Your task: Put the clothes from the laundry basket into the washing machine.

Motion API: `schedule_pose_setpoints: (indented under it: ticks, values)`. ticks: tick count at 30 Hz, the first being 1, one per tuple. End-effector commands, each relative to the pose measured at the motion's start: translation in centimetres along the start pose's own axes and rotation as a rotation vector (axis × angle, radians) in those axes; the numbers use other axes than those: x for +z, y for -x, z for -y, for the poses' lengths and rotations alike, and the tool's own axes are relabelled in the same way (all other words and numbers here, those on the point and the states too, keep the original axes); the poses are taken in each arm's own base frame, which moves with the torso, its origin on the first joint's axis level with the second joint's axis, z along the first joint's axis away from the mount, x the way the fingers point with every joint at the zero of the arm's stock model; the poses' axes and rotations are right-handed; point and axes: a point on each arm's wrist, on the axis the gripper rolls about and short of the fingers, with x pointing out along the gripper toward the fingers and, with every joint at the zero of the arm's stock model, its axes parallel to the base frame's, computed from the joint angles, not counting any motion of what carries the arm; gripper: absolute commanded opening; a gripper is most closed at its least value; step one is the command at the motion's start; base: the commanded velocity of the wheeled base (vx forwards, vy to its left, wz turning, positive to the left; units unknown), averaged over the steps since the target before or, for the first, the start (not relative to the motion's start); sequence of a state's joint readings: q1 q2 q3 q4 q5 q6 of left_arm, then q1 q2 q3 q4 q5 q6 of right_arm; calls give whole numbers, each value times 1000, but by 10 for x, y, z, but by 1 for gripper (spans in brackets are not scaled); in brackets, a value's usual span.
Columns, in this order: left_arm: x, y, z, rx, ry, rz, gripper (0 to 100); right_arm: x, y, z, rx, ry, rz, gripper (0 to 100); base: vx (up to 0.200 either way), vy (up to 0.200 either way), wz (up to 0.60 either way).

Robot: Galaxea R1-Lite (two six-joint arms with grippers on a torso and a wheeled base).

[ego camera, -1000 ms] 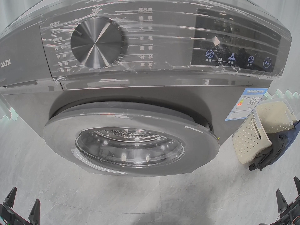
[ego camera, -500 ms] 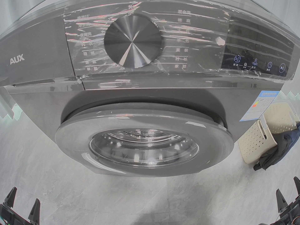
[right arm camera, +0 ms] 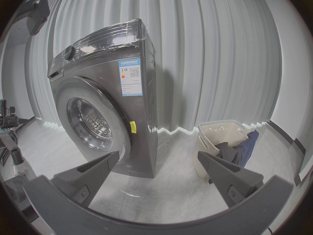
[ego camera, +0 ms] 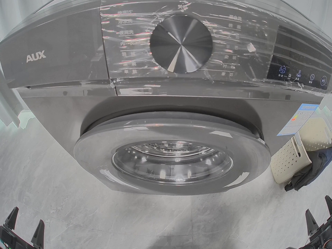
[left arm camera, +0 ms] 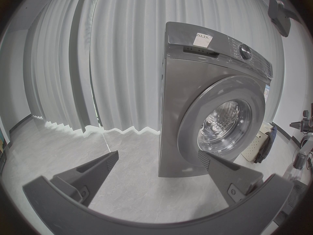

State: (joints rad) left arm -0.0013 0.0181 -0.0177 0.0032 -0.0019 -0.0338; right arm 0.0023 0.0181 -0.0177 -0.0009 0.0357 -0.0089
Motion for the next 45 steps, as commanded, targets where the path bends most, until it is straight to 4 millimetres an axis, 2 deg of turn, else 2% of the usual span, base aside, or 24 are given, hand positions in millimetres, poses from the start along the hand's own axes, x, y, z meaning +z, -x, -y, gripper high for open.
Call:
schedule_pose_setpoints:
  ticks: [1, 21, 25, 26, 27, 29, 35, 36, 38, 40, 45]
  values:
    - [-5, 0, 0, 0, 1, 2, 100, -5, 0, 0, 0, 0, 1, 100, 0, 0, 0]
    - [-5, 0, 0, 2, -5, 4, 100, -5, 0, 0, -3, 10, 1, 100, 0, 0, 0]
    - [-5, 0, 0, 0, -6, 2, 100, 2, 1, 0, -10, 17, 44, 100, 0, 0, 0]
    - [-5, 0, 0, 0, -9, 4, 100, 34, 11, 0, -9, 11, 145, 100, 0, 0, 0]
    - [-5, 0, 0, 0, -15, 4, 100, 55, 10, 0, -1, 3, 141, 100, 0, 0, 0]
    - [-5, 0, 0, 0, -23, 2, 100, 66, -1, 0, 24, 8, 73, 100, 0, 0, 0]
    - [-5, 0, 0, 2, -20, 4, 100, 73, -51, -2, 222, -26, -184, 100, 0, -133, 0]
    - [-5, 0, 0, 2, -18, 2, 100, 74, -53, -3, 231, -29, -189, 100, 0, -200, 0]
    - [-5, 0, 0, 2, -22, 5, 100, 78, -80, -3, 296, -64, -252, 100, 0, -100, 0]
    - [-5, 0, 0, 0, -22, 4, 100, 79, -94, -6, 346, -66, -270, 100, 0, 0, 0]
    - [-5, 0, 0, 0, -23, 4, 100, 80, -130, -26, 487, -89, -307, 100, 0, 0, 0]
